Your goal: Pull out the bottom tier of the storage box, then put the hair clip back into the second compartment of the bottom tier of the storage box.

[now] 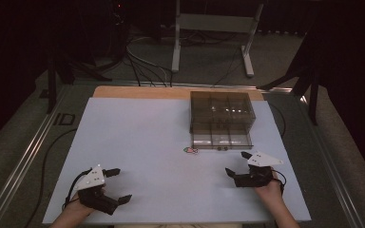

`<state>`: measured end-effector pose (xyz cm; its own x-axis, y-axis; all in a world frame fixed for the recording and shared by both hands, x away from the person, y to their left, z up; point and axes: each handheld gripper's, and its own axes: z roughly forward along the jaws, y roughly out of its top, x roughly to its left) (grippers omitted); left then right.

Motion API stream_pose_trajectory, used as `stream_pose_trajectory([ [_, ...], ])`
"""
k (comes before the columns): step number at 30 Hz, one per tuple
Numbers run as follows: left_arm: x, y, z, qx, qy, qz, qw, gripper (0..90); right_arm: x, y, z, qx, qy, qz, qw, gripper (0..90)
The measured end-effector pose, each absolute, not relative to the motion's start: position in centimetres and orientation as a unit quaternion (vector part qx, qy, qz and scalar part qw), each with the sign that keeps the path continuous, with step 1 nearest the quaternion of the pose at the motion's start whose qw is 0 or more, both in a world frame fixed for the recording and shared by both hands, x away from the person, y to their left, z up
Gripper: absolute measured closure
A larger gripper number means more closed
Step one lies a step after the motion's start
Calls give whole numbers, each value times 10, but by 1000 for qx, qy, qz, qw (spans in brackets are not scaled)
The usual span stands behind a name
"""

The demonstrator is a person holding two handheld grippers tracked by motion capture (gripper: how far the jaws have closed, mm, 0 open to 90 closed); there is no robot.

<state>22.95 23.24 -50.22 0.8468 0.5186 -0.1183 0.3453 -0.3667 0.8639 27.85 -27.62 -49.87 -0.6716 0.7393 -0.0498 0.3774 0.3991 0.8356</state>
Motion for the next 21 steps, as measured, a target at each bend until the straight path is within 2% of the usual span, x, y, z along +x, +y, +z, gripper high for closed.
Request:
stream_pose_trajectory([
  [21, 239, 224, -487, 815, 248, 72, 519, 0, 276, -274, -497, 339, 812, 427, 211, 114],
])
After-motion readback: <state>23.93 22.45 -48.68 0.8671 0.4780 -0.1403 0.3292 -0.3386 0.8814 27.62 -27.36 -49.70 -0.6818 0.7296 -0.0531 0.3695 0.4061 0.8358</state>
